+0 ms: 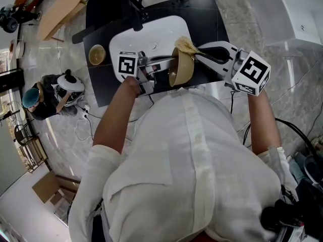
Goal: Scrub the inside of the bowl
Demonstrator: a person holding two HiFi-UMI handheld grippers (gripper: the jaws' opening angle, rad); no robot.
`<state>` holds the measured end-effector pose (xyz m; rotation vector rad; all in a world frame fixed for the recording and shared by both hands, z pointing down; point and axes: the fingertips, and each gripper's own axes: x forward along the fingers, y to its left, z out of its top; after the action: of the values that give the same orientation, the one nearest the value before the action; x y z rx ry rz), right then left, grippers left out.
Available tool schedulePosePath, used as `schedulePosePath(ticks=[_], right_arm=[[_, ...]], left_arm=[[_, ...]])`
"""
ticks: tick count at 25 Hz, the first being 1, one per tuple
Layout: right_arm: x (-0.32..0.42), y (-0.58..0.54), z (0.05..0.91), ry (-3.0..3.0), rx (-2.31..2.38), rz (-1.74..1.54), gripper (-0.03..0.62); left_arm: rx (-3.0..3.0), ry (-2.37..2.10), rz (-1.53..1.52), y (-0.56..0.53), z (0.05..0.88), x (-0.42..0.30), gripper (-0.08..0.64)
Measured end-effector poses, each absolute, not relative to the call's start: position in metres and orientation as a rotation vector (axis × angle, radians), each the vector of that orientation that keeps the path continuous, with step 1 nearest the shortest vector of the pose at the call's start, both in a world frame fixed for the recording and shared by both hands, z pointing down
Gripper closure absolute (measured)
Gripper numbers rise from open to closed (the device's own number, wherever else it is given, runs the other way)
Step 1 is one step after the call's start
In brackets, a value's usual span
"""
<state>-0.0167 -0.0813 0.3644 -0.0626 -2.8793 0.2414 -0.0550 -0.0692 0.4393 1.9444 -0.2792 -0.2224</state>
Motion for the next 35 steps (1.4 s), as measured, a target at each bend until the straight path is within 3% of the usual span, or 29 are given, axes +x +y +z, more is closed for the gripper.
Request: schedulePosePath(ticks=[25,35], right_arm=[[-0.02,-0.015,0.348,-2.895,-0.57,0.339,0.566],[-0.029,-0.025,0.385,-2.827,-0.46,0.333,0.566]], left_arm=[[1.839,-0.335,-0.43,-0.095,0.43,-0.078,0.548],[1.823,-0.245,-0.536,-0.094,0.409,-0.069,0.549]])
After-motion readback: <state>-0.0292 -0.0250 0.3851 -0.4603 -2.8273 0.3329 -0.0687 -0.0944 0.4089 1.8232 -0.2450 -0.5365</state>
